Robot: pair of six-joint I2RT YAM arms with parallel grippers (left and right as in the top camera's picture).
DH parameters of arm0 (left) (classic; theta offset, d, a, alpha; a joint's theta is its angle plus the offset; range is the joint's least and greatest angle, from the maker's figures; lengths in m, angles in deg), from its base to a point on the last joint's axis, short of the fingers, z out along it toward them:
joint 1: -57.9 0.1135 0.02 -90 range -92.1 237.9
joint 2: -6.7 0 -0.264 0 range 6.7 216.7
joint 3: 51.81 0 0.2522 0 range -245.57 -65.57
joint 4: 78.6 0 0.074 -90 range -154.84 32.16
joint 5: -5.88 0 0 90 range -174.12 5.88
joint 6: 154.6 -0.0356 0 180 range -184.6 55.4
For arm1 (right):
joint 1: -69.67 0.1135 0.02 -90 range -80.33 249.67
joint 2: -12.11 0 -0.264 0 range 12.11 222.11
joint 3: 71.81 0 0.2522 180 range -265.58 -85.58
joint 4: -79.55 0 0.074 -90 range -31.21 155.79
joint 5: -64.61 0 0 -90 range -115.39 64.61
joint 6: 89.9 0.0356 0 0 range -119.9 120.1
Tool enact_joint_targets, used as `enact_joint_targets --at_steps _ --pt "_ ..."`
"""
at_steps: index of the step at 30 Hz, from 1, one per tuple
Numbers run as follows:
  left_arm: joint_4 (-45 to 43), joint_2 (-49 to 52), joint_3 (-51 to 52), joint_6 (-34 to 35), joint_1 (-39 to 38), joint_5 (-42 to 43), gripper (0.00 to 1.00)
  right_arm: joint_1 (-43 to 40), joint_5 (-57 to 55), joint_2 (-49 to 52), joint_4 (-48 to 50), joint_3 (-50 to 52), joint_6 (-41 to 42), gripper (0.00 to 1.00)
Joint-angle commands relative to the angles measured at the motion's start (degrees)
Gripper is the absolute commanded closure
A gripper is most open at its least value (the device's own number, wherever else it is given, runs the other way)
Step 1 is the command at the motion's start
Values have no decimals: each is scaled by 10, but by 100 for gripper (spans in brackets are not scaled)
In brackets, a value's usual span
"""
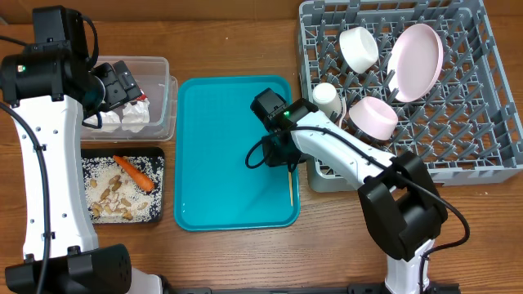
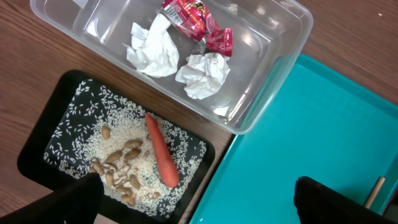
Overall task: Sort waste into correct bins and load items into the dishwasher
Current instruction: 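Lower the right gripper and close it on the wooden chopstick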
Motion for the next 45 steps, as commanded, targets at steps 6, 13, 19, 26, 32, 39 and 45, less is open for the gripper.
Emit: enact_joint_targets --at_steps 6,13,19,26,32,39,45 --pt "1 -5 -9 -10 -2 -3 0 0 -15 0 4 1 9 60" --pt "1 -5 -9 -10 -2 -3 0 0 -15 0 -3 1 9 60" --pt "1 -5 -9 -10 -2 -3 0 0 -15 4 0 4 9 60" --pt "1 -5 -9 -10 -2 -3 0 0 -20 39 10 4 9 59" --pt "1 -5 -9 -10 -2 -3 0 0 -28 63 13 3 9 60" --pt "1 -5 -9 -10 -2 -3 0 0 -28 63 11 3 8 60" --pt "1 -5 -9 -10 -2 -3 0 0 -28 63 11 3 9 66"
